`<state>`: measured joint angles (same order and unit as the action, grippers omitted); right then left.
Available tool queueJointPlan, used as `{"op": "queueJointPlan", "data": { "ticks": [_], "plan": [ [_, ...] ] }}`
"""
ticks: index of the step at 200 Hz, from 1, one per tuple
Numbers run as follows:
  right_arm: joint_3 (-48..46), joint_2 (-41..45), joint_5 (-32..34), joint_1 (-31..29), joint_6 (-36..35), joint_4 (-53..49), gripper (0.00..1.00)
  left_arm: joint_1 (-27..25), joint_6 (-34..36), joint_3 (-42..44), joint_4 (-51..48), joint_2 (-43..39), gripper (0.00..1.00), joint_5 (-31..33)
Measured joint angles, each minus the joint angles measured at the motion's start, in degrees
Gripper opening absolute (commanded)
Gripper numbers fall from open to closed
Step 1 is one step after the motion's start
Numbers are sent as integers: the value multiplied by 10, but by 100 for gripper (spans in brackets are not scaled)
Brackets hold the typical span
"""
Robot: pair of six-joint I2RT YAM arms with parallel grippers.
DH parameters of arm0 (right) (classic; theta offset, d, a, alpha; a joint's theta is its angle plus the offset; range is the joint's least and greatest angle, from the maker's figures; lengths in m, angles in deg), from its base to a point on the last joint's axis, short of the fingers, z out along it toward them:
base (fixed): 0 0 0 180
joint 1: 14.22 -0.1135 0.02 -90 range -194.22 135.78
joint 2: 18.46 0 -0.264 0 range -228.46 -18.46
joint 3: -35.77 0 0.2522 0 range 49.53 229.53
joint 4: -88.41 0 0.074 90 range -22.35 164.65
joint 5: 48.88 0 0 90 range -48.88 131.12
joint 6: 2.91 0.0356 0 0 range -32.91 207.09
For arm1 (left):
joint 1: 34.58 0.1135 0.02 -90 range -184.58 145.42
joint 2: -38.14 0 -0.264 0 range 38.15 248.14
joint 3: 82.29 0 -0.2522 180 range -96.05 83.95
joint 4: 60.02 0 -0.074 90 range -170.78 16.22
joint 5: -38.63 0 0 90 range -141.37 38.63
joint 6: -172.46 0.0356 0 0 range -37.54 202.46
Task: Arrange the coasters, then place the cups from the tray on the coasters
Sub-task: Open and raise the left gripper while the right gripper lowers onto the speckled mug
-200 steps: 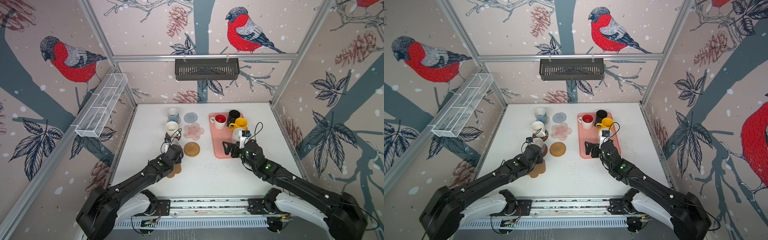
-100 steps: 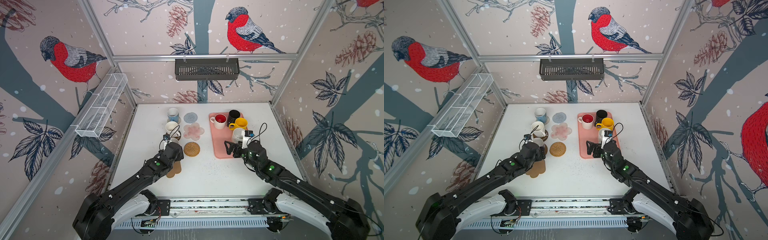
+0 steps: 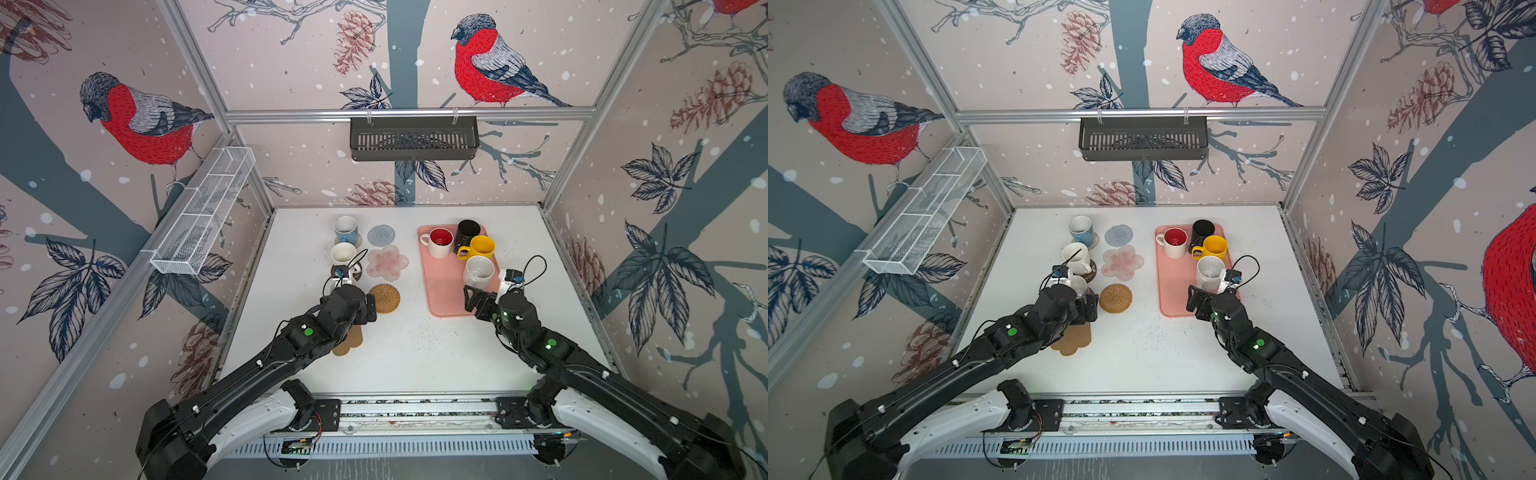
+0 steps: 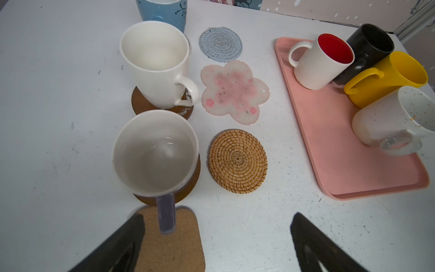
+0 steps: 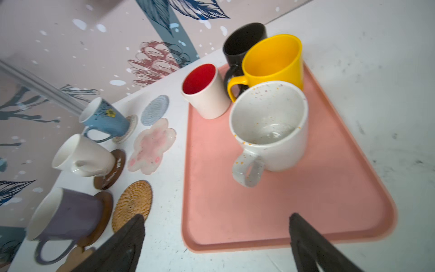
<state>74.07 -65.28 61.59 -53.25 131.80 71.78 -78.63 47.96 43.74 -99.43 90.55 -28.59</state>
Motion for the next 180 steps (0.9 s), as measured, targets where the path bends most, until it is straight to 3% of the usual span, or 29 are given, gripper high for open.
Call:
{"op": "queueJointPlan", "data": {
  "ticks": [66,107,180],
  "plan": [
    [61,-137,43,-1,112,-69,97,-3,21,-54,-41,19,97,-5],
    [99,-200,72,5,182,-91,92,-3,46,-64,-41,15,97,-9],
    [173,-301,96,8,228,-107,91,3,80,-79,-33,20,97,-15]
  ]
}}
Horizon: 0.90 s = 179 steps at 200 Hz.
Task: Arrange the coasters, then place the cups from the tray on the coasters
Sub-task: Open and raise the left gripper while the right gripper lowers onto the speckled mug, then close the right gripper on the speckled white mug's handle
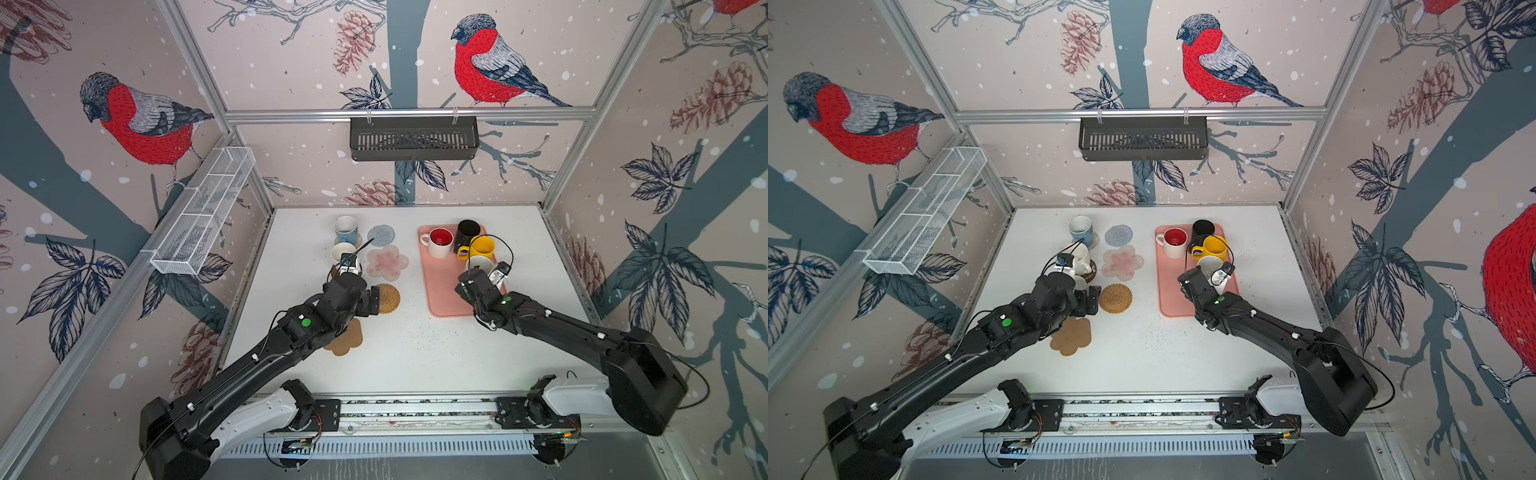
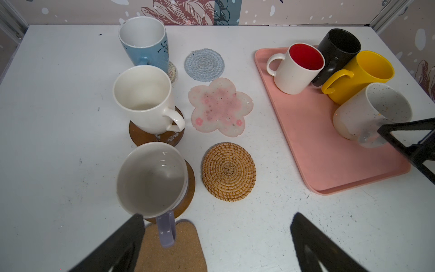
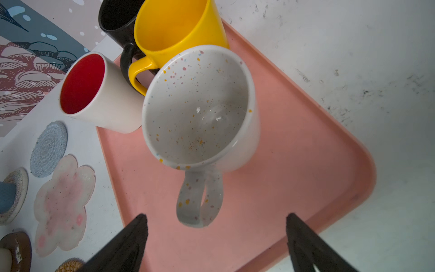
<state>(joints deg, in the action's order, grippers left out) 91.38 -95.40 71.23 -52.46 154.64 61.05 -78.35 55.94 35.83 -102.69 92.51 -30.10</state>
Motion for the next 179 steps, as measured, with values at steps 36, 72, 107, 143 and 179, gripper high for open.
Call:
{"op": "queueJointPlan", "data": {
  "ticks": [36,72,107,143,179],
  "plan": [
    [17,-30,5,1,13,-5,91,8,10,11,8,-21,97,-7],
    [30,-58,12,9,17,-10,91,18,10,25,11,-44,97,-21],
    [37,-81,14,17,17,-14,90,24,10,31,13,-51,97,-32],
    [34,-86,14,23,11,-17,85,38,10,34,16,-63,97,-36],
    [22,-62,18,27,-7,-26,78,53,10,40,18,-69,96,-50]
  ]
}}
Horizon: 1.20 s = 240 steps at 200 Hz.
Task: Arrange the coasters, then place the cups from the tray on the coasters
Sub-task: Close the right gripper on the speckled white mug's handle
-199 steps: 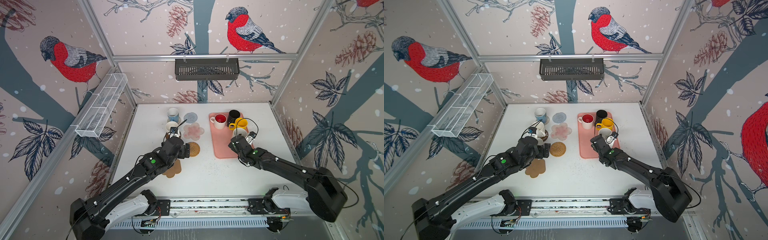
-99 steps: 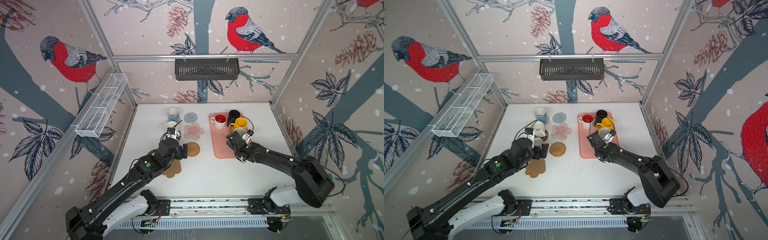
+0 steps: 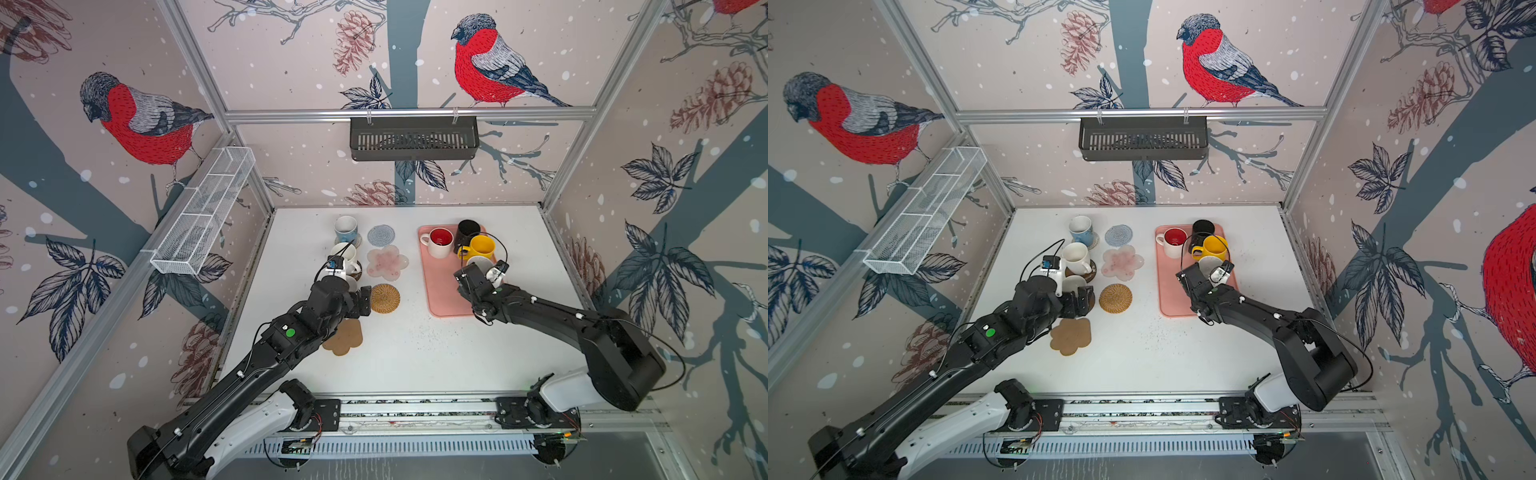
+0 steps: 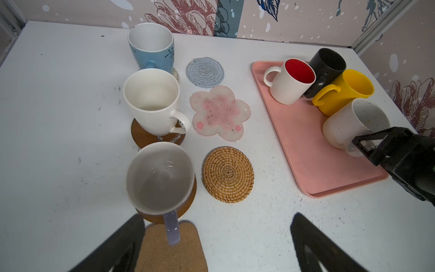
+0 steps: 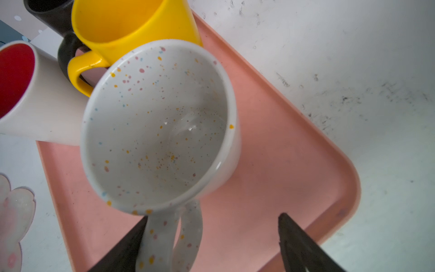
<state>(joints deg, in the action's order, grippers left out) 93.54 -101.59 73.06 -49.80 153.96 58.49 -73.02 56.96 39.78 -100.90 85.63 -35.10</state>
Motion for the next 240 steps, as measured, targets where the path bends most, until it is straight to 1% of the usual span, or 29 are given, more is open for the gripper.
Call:
{"op": "queueJointPlan", "data": {
  "ticks": [47,85,109,130,144,187,240],
  "plan": [
    [-17,21,3,13,-25,-1,69,7,0,0,11,2,96,-14],
    [-20,24,-2,20,-57,0,68,11,0,0,11,0,96,-24],
    [-20,24,-26,29,-92,11,68,12,0,2,11,0,96,-25],
    [-21,24,-53,34,-126,27,64,12,0,3,11,0,96,-25],
    [-21,24,-64,35,-145,35,64,12,0,3,11,0,96,-26],
    [-23,19,-70,38,-175,49,63,12,0,7,11,-4,96,-24],
    [-22,-4,-90,56,-189,60,51,12,0,9,11,-6,96,-21]
  ]
}}
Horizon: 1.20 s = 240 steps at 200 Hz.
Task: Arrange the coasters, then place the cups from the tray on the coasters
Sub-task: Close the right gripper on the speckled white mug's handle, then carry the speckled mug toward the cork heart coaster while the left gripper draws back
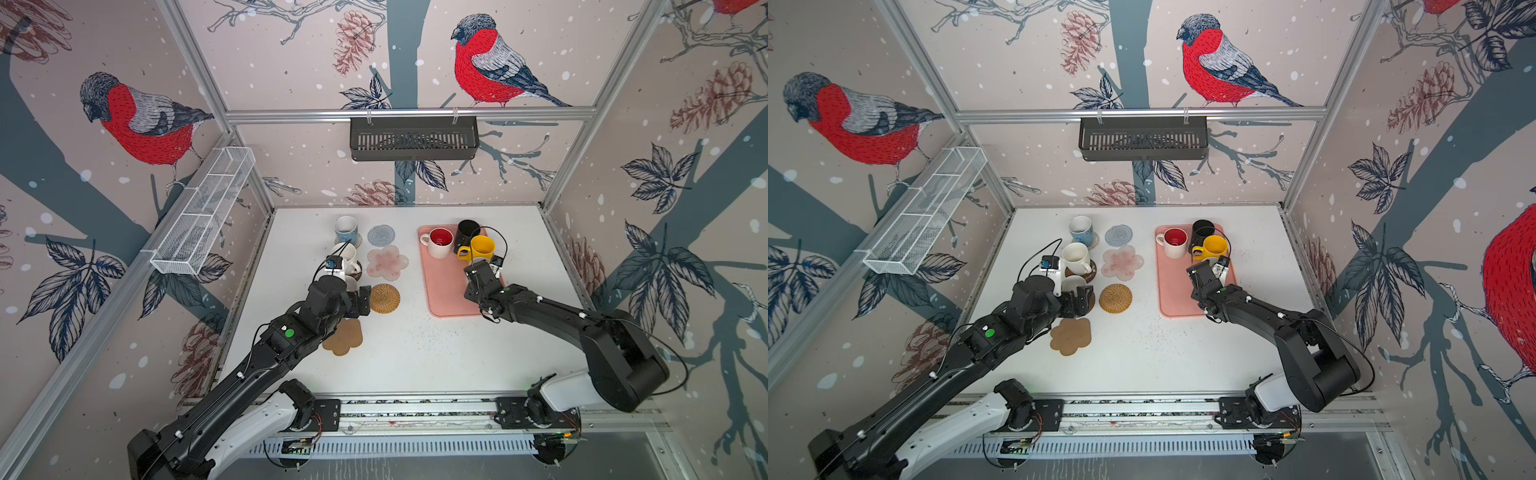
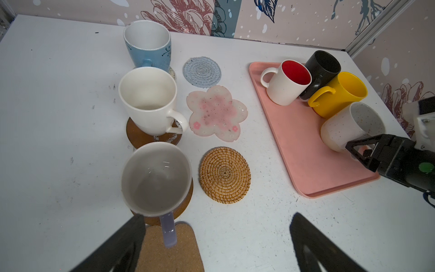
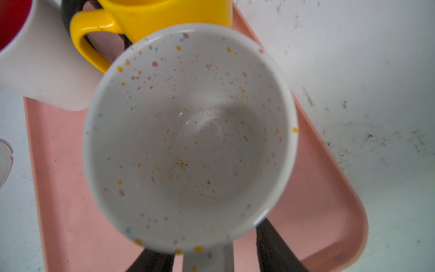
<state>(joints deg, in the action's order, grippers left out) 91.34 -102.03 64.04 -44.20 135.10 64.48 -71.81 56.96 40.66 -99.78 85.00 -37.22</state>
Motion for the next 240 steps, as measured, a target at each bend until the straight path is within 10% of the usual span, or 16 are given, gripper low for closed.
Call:
{"op": "queueJointPlan", "data": {
  "ticks": [164,240],
  "plan": [
    [-16,4,-46,12,-52,31,4,0,9,4,0,-5,97,12],
    [-39,85,-96,4,-79,3,2,-1,14,4,-2,-10,97,16]
  ]
}}
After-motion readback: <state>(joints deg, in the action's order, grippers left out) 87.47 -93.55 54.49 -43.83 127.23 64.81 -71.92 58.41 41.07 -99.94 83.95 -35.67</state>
